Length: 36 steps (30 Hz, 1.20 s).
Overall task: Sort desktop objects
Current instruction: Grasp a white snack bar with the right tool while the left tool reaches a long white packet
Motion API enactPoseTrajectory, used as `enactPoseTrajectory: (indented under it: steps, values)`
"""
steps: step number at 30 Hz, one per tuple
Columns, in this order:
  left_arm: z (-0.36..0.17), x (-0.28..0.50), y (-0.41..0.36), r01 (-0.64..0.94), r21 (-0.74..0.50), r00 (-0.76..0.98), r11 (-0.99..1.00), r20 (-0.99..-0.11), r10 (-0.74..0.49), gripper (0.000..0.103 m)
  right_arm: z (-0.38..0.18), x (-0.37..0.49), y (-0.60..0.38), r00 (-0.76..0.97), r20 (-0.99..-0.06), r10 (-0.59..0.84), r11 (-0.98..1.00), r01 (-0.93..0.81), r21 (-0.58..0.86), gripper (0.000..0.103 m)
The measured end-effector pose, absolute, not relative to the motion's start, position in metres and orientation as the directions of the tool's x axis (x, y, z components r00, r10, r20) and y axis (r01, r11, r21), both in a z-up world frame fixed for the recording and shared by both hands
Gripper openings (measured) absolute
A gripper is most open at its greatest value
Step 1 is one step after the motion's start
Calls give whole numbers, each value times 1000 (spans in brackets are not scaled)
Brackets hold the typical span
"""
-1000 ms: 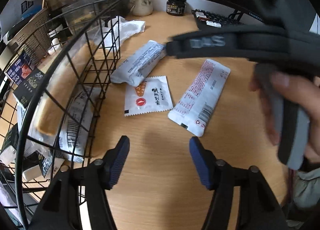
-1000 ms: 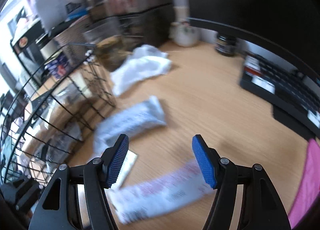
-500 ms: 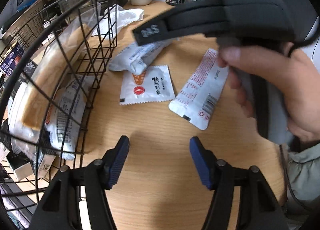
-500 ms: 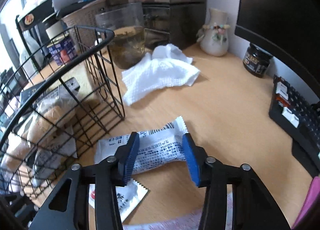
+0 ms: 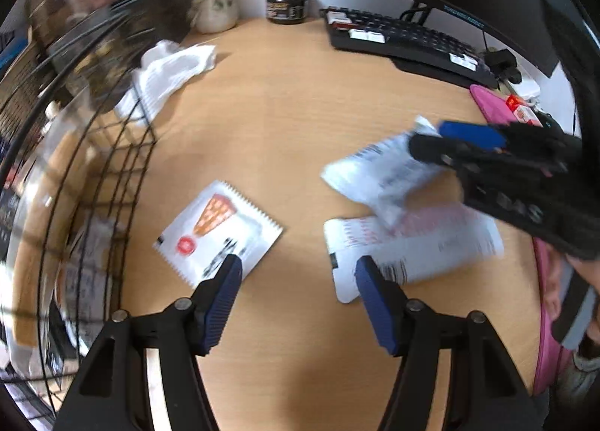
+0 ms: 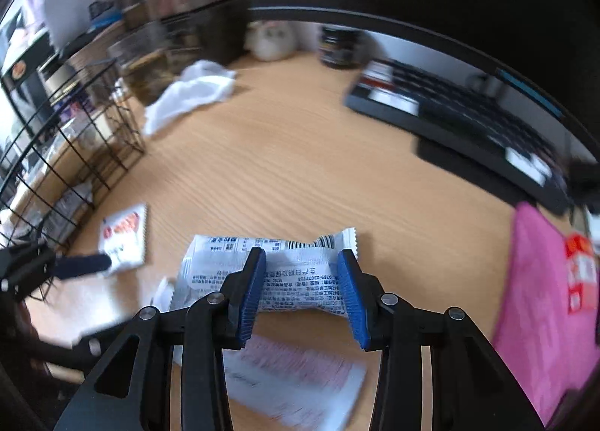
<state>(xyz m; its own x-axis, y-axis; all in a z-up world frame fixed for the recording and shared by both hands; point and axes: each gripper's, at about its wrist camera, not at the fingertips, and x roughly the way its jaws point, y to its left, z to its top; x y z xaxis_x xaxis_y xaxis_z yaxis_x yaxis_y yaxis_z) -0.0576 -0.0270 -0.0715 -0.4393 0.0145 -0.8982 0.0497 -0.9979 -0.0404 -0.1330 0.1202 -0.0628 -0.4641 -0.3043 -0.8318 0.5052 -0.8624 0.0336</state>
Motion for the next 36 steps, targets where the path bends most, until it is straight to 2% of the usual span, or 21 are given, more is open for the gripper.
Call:
enactPoseTrajectory:
  steps: [14,22,36]
  values:
    - [-76,-107,4,-17,-11,-433,-1000,-901,17,72,-60,-99,196,-456,-851,-261,-916,395,70,41]
    - [-67,-78,12,-43,16,-427,-999,-904,4,72,-52,-79,221,-453,-864,-219,-927,373,40,41]
    - [-82,-53,3,-30,12,-403,-999,-915,1,74,-84,-24,173,-423,-863,-277,-890,452,64,41]
